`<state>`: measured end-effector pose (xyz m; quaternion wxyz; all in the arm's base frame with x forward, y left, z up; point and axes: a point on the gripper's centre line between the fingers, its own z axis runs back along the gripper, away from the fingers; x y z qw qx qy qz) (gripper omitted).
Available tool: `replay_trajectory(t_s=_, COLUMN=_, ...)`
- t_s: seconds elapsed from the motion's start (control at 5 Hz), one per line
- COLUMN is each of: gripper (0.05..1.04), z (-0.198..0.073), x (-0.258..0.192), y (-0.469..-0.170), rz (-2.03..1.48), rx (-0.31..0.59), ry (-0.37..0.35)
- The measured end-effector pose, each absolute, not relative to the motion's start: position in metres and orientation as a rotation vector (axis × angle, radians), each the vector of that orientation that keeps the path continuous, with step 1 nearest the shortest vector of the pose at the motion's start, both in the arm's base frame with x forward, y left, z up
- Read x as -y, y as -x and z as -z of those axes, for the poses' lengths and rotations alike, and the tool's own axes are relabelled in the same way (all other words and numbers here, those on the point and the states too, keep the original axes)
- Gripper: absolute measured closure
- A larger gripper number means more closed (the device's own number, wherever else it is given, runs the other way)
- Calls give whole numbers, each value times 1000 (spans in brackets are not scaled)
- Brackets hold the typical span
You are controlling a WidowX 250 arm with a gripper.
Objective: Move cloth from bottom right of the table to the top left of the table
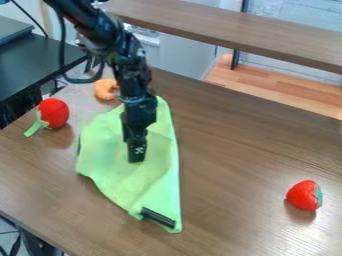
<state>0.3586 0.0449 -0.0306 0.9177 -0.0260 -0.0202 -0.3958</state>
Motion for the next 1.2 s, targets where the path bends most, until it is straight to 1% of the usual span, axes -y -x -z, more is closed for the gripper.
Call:
replay_trajectory(t_s=0.4, gripper=82, z=27, x=-4, y=-367, rz=884, rx=35, ry=93)
replay_trajectory(t_s=0.6, gripper=81, z=27, x=5, y=-364, rz=894, rx=22, ry=109)
replay_trajectory(t_s=0.8, gripper=85, z=21, x=7, y=-351, rz=892, rx=14, ry=130)
replay_trajectory(t_s=1.0, gripper=85, z=-16, x=1, y=-347, rz=879, rx=80, ry=128)
replay_trajectory(t_s=1.2, gripper=85, z=-58, x=-12, y=-339, rz=854, rx=169, ry=125)
